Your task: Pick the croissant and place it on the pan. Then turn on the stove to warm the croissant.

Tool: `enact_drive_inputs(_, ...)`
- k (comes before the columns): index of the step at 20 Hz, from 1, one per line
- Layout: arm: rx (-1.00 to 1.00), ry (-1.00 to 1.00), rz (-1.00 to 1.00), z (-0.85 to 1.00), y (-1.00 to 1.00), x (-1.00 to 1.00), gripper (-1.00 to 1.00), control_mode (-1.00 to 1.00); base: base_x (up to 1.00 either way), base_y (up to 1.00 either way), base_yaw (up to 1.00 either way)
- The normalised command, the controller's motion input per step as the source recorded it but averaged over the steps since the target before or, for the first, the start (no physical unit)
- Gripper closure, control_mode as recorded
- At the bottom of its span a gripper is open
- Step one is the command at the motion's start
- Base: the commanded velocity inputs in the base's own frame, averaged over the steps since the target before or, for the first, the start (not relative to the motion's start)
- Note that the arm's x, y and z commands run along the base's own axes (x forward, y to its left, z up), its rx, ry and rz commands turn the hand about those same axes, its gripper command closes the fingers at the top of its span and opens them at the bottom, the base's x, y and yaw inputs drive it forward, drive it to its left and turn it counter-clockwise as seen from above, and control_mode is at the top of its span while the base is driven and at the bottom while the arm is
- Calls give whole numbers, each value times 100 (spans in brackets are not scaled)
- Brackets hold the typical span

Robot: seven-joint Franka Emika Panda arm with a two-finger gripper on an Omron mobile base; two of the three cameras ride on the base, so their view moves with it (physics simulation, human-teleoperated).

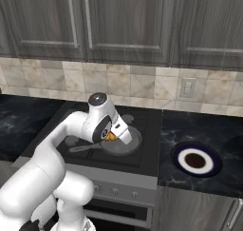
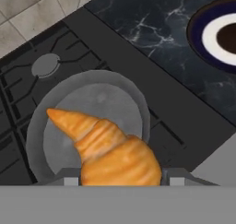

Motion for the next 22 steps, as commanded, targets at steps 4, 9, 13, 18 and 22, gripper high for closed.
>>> enact_drive_inputs(4,0,-11,0,-23,0,8,100,-100,0,0,0)
enact_drive_inputs(9,0,-1,0,-29,1,10,100,-100,0,0,0)
enact_drive_inputs(13,0,1,0,-13,11,22,100,-100,0,0,0)
enact_drive_inputs(18,0,7,0,-1,22,24,100,-100,0,0,0)
enact_drive_inputs(22,0,7,0,-4,15,19,100,-100,0,0,0)
